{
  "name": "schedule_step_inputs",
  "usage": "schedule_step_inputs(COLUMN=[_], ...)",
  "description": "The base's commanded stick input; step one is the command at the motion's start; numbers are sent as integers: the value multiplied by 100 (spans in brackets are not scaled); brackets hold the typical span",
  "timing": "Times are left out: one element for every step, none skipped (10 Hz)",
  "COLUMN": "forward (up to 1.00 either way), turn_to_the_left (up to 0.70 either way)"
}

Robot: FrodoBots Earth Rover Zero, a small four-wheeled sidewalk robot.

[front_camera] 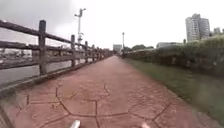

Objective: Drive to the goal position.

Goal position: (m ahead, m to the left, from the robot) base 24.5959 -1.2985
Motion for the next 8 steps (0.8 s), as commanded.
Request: schedule_step_inputs(forward=[70,70,70,70,70,70,70,70], turn_to_the_left=[0,0,0,0,0,0,0,0])
